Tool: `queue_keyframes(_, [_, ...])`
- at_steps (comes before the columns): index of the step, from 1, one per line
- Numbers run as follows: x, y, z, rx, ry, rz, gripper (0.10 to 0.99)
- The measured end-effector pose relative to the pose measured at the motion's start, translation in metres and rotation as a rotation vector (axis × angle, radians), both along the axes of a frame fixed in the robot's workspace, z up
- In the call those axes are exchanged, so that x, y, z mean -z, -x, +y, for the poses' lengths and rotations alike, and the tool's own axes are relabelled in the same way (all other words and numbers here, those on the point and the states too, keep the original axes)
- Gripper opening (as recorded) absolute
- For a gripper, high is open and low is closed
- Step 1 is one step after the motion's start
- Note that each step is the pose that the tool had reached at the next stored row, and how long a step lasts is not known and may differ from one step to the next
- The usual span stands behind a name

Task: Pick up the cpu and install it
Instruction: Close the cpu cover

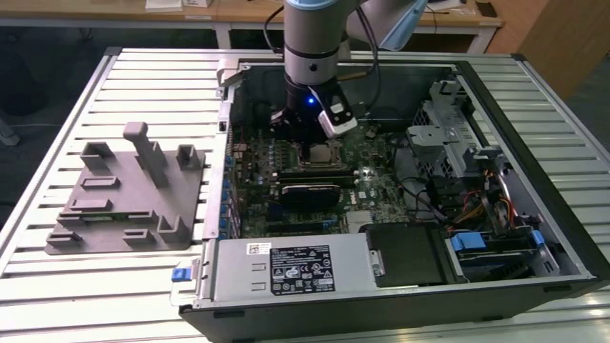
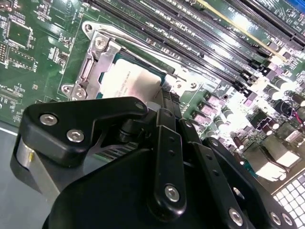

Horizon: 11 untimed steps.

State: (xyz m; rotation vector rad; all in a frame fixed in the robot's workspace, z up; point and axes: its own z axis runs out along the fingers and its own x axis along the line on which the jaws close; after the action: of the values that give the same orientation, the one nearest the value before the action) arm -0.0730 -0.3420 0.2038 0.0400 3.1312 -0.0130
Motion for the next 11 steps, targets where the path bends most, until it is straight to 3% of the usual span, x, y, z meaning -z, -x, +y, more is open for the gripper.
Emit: queue_keyframes(11, [0.0038,0.0008,0.0000,-0.003,0.000,0.0001,0.106])
